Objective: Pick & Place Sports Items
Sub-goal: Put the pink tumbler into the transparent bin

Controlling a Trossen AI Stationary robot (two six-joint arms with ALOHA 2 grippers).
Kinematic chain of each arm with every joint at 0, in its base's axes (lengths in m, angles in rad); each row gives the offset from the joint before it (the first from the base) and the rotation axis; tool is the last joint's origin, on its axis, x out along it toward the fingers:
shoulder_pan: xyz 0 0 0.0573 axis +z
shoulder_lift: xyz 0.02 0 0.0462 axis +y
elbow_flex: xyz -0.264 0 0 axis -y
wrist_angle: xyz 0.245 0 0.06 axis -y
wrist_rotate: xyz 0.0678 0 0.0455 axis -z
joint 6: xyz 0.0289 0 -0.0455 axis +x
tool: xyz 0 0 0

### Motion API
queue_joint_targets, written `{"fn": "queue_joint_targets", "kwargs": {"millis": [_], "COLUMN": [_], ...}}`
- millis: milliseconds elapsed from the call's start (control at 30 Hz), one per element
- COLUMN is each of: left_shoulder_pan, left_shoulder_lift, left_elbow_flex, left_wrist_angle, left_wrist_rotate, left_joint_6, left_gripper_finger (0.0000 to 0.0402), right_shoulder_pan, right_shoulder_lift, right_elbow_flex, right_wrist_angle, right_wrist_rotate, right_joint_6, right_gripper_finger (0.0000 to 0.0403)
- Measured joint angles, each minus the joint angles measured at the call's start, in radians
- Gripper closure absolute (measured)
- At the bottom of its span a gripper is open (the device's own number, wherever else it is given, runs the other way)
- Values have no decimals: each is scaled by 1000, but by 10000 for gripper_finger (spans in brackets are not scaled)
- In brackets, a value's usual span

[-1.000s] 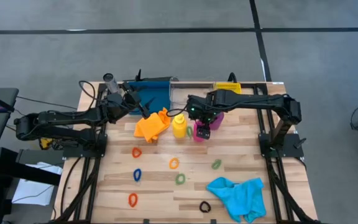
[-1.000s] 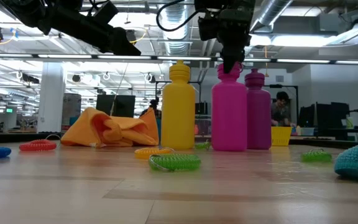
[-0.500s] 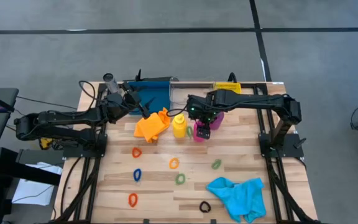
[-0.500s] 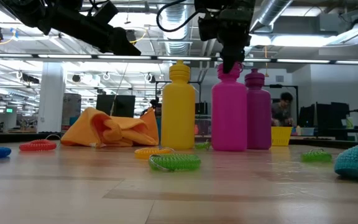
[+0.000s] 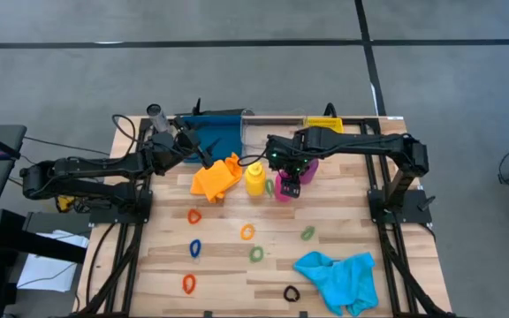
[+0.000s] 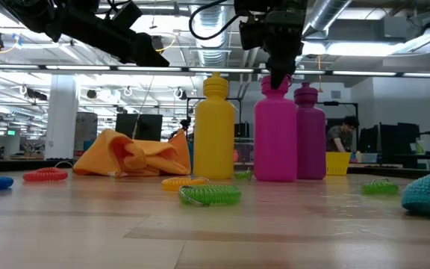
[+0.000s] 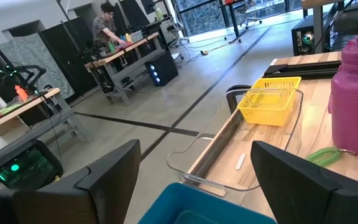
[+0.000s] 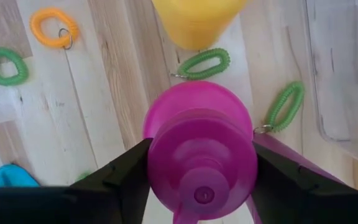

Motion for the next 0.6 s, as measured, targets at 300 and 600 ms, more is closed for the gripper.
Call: {"fn": "queue_joint_targets", "kwargs": {"millis": [300, 600], "left_shoulder_pan": [0, 0], "left_shoulder_lift": [0, 0], "left_elbow_flex": [0, 0], "left_wrist_angle": [0, -1], "left_wrist_rotate": [0, 0], "left_joint_6": [0, 0], "left_gripper_finger": [101, 101], "right_shoulder_pan": [0, -5], "right_shoulder_lift": [-1, -1], "right_elbow_flex": [0, 106], "right_wrist_angle": [0, -116], "right_wrist_rotate": [0, 3], "right_joint_6": [-23, -54], "right_gripper_finger": [200, 200]}}
